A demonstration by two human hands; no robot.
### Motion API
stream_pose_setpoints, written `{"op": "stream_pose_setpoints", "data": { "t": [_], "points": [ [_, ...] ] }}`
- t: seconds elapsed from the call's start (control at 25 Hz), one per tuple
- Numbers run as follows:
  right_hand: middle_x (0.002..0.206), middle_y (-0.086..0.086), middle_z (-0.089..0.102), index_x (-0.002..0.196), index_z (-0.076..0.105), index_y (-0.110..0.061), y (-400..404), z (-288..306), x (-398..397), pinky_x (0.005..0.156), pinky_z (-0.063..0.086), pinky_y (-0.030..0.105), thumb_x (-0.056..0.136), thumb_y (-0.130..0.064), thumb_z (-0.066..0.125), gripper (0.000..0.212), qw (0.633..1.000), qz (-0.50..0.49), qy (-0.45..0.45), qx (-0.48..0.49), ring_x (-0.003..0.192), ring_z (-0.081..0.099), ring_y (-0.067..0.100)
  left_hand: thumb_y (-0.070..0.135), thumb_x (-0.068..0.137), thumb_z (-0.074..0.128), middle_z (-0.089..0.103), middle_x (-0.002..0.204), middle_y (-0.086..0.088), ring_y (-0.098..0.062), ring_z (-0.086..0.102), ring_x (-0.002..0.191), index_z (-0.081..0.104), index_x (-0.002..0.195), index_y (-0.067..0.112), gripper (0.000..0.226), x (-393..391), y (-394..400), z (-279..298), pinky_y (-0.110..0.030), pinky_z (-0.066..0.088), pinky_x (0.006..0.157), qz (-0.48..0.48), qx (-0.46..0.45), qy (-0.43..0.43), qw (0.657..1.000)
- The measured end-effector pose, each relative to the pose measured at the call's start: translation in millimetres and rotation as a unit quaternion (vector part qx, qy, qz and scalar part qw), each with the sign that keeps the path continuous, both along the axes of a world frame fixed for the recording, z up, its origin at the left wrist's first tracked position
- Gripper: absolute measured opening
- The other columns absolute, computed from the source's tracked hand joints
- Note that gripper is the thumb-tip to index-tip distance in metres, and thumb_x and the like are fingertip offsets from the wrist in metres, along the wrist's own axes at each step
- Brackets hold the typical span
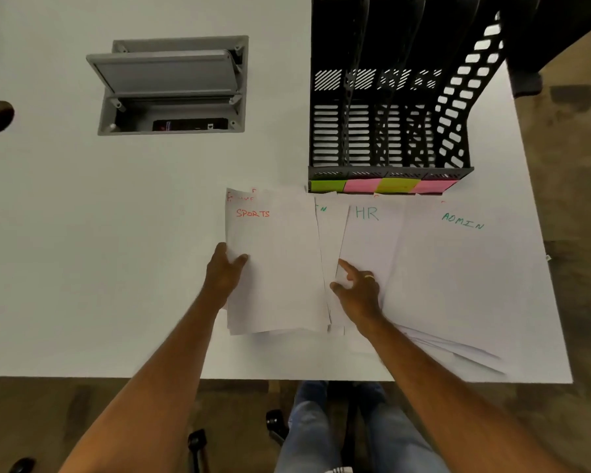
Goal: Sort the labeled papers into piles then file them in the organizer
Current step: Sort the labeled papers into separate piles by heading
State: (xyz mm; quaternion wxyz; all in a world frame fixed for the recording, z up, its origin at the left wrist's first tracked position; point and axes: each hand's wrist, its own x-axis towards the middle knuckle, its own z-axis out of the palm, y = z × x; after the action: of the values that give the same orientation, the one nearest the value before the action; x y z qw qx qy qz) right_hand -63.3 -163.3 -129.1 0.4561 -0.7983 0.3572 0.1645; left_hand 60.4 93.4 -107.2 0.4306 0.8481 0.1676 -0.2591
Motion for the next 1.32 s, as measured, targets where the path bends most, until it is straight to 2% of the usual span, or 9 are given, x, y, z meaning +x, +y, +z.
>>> {"op": "stream_pose_setpoints", "data": {
  "t": [0.12, 0.24, 0.36, 0.52, 0.76, 0.92, 1.04, 1.2, 1.32],
  "points": [
    [0.132, 0.009, 0.048, 0.143, 0.049, -0.038, 1, -6, -3, 0.112, 0.031, 0.037, 0.094, -0.029, 0.061, 0.051, 0.993, 0.105, 0.013, -0.055, 0.128, 0.04, 0.029, 0.026, 0.101, 0.058, 0.065, 0.127, -0.011, -0.032, 0.064, 0.112, 0.051, 0.136, 0.011, 0.038, -2, -3, 6, -0.043, 0.057, 0.088, -0.013, -0.119, 0.015, 0.993],
    [0.131, 0.003, 0.043, 0.143, 0.045, -0.046, 2, -9, -3, 0.101, 0.038, 0.039, 0.098, -0.031, 0.053, 0.048, 0.985, 0.159, 0.036, -0.063, 0.125, 0.036, 0.028, 0.028, 0.1, 0.061, 0.073, 0.114, -0.002, -0.027, 0.07, 0.103, 0.06, 0.129, 0.017, 0.031, -5, -3, 10, -0.028, 0.061, 0.071, 0.0, -0.178, 0.054, 0.983],
    [0.13, 0.0, 0.042, 0.142, 0.044, -0.049, 2, -9, -2, 0.096, 0.043, 0.039, 0.1, -0.034, 0.049, 0.045, 0.978, 0.191, 0.047, -0.067, 0.122, 0.036, 0.027, 0.03, 0.091, 0.074, 0.077, 0.113, -0.01, -0.033, 0.074, 0.102, 0.066, 0.125, 0.013, 0.04, -2, 4, 12, -0.042, 0.062, 0.077, 0.079, -0.218, 0.134, 0.963],
    [0.13, 0.0, 0.041, 0.142, 0.045, -0.048, -3, -8, -3, 0.098, 0.037, 0.035, 0.101, -0.031, 0.048, 0.045, 0.975, 0.21, 0.048, -0.051, 0.122, 0.036, 0.025, 0.015, 0.093, 0.071, 0.072, 0.121, -0.018, -0.039, 0.07, 0.109, 0.061, 0.132, 0.003, 0.042, -3, 4, 11, -0.055, 0.057, 0.093, 0.048, -0.212, 0.174, 0.961],
    [0.124, 0.004, 0.047, 0.134, 0.053, -0.035, -23, 0, 1, 0.087, 0.043, 0.026, 0.1, -0.017, 0.05, 0.039, 0.989, -0.032, -0.008, 0.144, 0.109, 0.052, 0.02, 0.007, 0.093, 0.067, 0.069, 0.128, -0.019, -0.041, 0.064, 0.118, 0.06, 0.133, 0.003, 0.041, 9, 26, 28, -0.056, 0.049, 0.104, 0.062, -0.229, 0.152, 0.96],
    [0.12, 0.007, 0.049, 0.136, 0.054, -0.031, -27, 2, -3, 0.091, 0.048, 0.029, 0.099, -0.011, 0.05, 0.042, 0.99, -0.039, -0.017, 0.135, 0.106, 0.053, 0.02, 0.015, 0.075, 0.082, 0.071, 0.127, -0.014, -0.034, 0.069, 0.112, 0.061, 0.133, 0.014, 0.062, 16, 67, 43, -0.052, 0.055, 0.094, 0.077, -0.283, 0.171, 0.941],
    [0.126, 0.008, 0.047, 0.138, 0.053, -0.031, -29, 5, -3, 0.089, 0.045, 0.026, 0.1, -0.011, 0.048, 0.043, 0.987, -0.031, -0.023, 0.157, 0.108, 0.052, 0.019, 0.009, 0.082, 0.074, 0.073, 0.122, -0.013, -0.03, 0.073, 0.103, 0.064, 0.13, 0.017, 0.049, 15, 91, 44, -0.045, 0.062, 0.082, 0.12, -0.317, 0.171, 0.925],
    [0.125, 0.004, 0.061, 0.13, 0.063, -0.027, -34, 22, 1, 0.089, 0.05, 0.033, 0.1, -0.037, 0.052, 0.033, 0.955, -0.118, 0.005, 0.273, 0.103, 0.059, 0.02, 0.007, 0.086, 0.065, 0.076, 0.116, -0.012, -0.028, 0.075, 0.099, 0.066, 0.13, 0.012, 0.044, 2, 78, 37, -0.043, 0.062, 0.08, 0.153, -0.354, 0.196, 0.902],
    [0.106, 0.006, 0.073, 0.118, 0.071, -0.02, -46, 41, 1, 0.081, 0.052, 0.036, 0.089, -0.074, 0.044, 0.067, 0.885, -0.189, 0.003, 0.425, 0.094, 0.067, 0.024, 0.008, 0.079, 0.077, 0.075, 0.118, -0.016, -0.03, 0.074, 0.102, 0.067, 0.128, 0.009, 0.05, -17, 40, 26, -0.044, 0.062, 0.082, 0.132, -0.362, 0.234, 0.893]
  ]
}}
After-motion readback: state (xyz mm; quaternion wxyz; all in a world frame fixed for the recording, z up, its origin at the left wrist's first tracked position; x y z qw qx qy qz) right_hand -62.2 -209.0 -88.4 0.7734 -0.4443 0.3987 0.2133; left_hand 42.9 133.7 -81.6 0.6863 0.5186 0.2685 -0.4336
